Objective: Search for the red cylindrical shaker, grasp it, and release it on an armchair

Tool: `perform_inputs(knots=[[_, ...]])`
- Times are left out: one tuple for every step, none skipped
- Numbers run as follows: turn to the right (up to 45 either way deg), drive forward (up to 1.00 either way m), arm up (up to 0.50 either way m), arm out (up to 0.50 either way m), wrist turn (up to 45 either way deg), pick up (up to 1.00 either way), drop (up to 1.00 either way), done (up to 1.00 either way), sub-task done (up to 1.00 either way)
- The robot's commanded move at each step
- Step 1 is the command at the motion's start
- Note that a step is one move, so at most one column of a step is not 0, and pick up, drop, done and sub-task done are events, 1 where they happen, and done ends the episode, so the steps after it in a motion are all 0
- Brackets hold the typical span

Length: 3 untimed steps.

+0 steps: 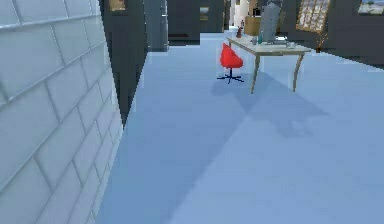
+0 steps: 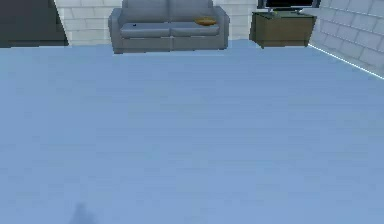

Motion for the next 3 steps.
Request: perform_inputs(knots=[[0.0, 1.00, 0.00, 0.00, 0.0, 0.00, 0.00, 0.00, 0.00], [0.0, 1.00, 0.00, 0.00, 0.0, 0.00, 0.00, 0.00, 0.00], [0.0, 1.00, 0.00, 0.00, 0.0, 0.00, 0.00, 0.00, 0.00]])
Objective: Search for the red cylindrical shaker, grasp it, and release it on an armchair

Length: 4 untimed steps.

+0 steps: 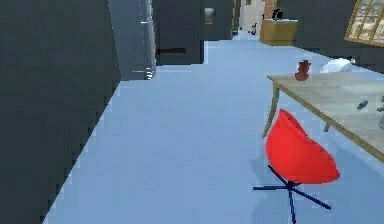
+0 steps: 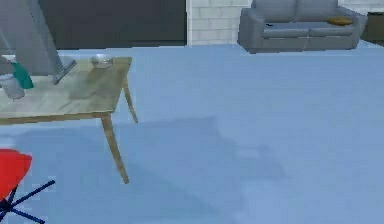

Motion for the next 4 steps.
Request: perform_inputs(knots=[[0.0, 1.00, 0.00, 0.00, 0.0, 0.00, 0.00, 0.00, 0.00], [-6.0, 0.00, 0.00, 0.00, 0.0, 0.00, 0.00, 0.00, 0.00], [0.0, 0.55, 0.00, 0.00, 0.0, 0.00, 0.00, 0.00, 0.00], [21.0, 0.00, 0.00, 0.00, 0.0, 0.00, 0.00, 0.00, 0.00]])
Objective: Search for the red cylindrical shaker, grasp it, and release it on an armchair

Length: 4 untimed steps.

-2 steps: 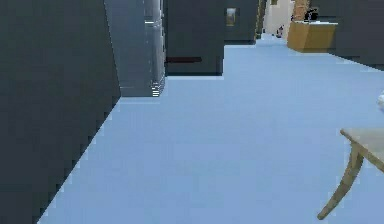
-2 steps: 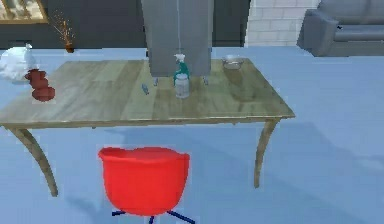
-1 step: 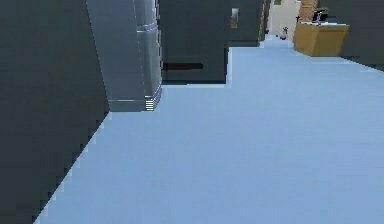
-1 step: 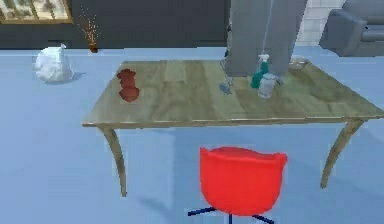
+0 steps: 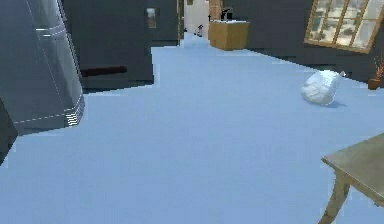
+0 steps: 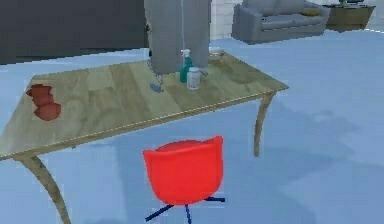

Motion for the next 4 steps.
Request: perform_inputs(knots=[[0.0, 0.15, 0.00, 0.00, 0.0, 0.00, 0.00, 0.00, 0.00], [-27.0, 0.00, 0.00, 0.00, 0.0, 0.00, 0.00, 0.00, 0.00], [45.0, 0.00, 0.00, 0.00, 0.0, 0.00, 0.00, 0.00, 0.00], [36.0, 0.00, 0.00, 0.00, 0.0, 0.00, 0.00, 0.00, 0.00]])
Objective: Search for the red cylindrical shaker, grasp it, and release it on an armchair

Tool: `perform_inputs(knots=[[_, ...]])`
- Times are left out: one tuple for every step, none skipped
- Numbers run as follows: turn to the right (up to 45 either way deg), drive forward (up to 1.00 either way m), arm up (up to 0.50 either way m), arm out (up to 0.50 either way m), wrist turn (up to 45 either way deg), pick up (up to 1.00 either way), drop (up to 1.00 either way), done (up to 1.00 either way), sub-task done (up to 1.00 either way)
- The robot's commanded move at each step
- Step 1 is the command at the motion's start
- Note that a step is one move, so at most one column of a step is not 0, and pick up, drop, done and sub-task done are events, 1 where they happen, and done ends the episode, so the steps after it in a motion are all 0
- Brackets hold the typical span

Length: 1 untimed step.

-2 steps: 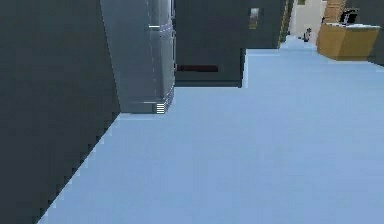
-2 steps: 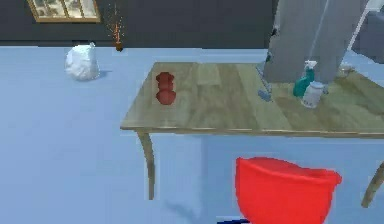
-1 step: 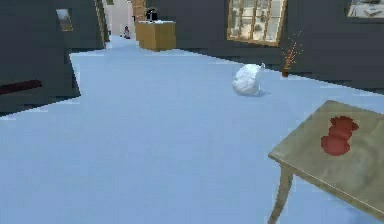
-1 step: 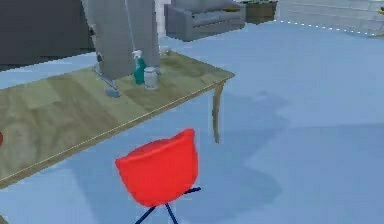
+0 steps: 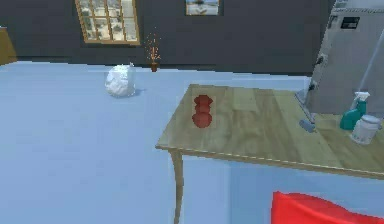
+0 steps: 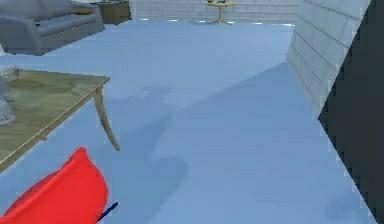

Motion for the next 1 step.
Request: perform_inputs(knots=[[0.0, 0.60, 0.00, 0.00, 0.0, 0.00, 0.00, 0.00, 0.00]])
